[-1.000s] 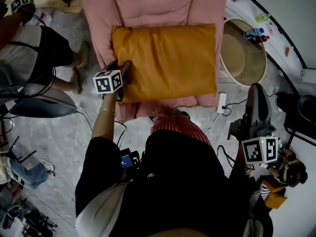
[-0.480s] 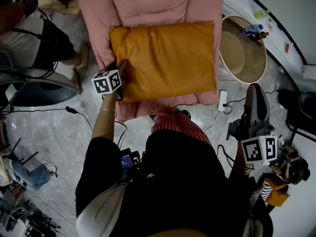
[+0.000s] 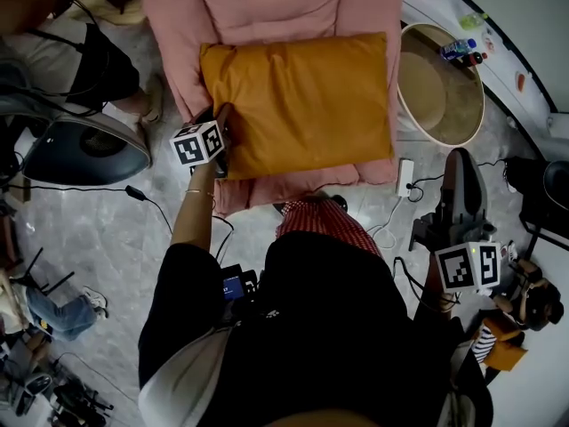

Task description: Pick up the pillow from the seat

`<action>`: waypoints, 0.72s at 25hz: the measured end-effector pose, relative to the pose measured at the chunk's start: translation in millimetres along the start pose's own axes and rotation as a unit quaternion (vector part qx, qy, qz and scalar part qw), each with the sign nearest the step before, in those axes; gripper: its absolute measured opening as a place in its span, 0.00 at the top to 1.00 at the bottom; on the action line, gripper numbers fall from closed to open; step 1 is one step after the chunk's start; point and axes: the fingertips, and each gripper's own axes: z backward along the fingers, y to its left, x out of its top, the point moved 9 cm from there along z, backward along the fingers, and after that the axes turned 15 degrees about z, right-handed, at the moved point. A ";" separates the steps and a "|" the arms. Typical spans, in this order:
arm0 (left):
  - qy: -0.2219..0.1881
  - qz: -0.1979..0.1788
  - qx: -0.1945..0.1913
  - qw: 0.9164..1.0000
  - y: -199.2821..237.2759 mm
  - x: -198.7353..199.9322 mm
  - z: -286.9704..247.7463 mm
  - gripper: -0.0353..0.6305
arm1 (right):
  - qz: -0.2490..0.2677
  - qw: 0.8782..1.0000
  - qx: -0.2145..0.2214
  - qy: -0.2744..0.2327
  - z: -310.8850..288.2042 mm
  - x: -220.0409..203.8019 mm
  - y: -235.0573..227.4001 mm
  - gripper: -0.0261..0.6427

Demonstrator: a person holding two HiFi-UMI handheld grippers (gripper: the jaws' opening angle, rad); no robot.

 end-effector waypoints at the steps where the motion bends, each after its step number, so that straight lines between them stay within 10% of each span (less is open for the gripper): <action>1: -0.002 -0.003 0.001 1.000 -2.5 2.3 1.5 0.76 | -0.001 1.000 0.000 0.000 0.6 -0.6 -0.4 0.93; 18: -0.011 -0.020 0.022 0.999 -8.9 0.7 2.1 0.80 | -0.021 1.000 0.021 0.001 -5.8 -24.8 -6.1 0.93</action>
